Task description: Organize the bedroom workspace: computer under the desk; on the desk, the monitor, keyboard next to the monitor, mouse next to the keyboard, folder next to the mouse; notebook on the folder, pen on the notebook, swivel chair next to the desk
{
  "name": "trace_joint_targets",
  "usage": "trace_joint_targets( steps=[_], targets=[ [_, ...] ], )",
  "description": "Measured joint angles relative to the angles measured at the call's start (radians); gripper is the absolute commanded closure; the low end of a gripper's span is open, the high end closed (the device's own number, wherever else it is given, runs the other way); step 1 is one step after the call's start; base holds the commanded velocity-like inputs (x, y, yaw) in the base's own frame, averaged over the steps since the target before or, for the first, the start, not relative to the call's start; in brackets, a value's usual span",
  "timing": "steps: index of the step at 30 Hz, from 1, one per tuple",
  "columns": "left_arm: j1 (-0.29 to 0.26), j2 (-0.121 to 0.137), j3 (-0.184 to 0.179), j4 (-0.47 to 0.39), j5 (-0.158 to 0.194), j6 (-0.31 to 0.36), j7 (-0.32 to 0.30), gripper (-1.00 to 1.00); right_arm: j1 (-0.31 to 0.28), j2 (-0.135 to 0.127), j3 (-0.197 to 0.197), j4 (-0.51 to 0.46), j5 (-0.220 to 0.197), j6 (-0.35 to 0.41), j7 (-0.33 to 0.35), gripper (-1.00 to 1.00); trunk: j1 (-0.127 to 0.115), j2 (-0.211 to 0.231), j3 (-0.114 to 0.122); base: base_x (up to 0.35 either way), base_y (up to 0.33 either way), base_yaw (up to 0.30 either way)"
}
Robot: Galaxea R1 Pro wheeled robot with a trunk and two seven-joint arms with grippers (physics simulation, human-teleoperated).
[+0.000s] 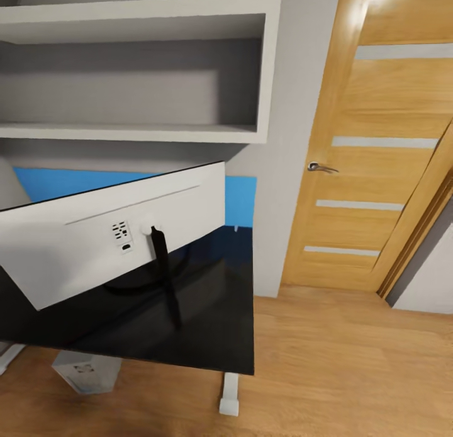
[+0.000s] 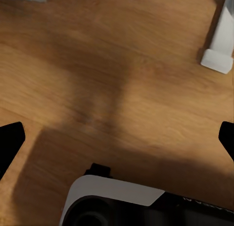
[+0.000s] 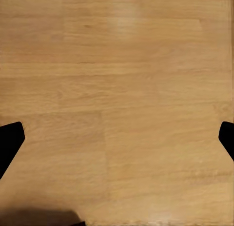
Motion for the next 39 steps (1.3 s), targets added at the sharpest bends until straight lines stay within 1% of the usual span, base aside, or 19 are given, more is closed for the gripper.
trace_joint_targets(
  steps=[13, 25, 31, 39],
  targets=[
    [0.000, 0.000, 0.000, 0.000, 0.000, 0.000, 0.000, -1.00, 0.000, 0.000, 0.000, 0.000, 0.000, -0.001, 0.000, -1.00, 0.000, 0.000, -0.013, -0.019, 0.319, -0.217],
    [0.000, 0.000, -0.001, 0.000, 0.001, 0.000, 0.000, -1.00, 0.000, 0.000, 0.000, 0.000, 0.000, -0.002, 0.000, -1.00, 0.000, 0.000, -0.025, -0.001, 0.047, -0.202],
    [0.000, 0.000, -0.001, 0.000, 0.001, 0.000, 0.000, -1.00, 0.000, 0.001, 0.000, 0.000, 0.000, -0.002, 0.000, -1.00, 0.000, 0.000, -0.030, 0.000, 0.035, -0.060],
    [0.000, 0.000, -0.001, 0.001, 0.001, 0.000, 0.000, -1.00, -0.001, 0.004, 0.000, 0.000, 0.000, -0.002, 0.001, -1.00, 0.000, 0.000, -0.031, 0.000, 0.180, -0.009]
  ],
)
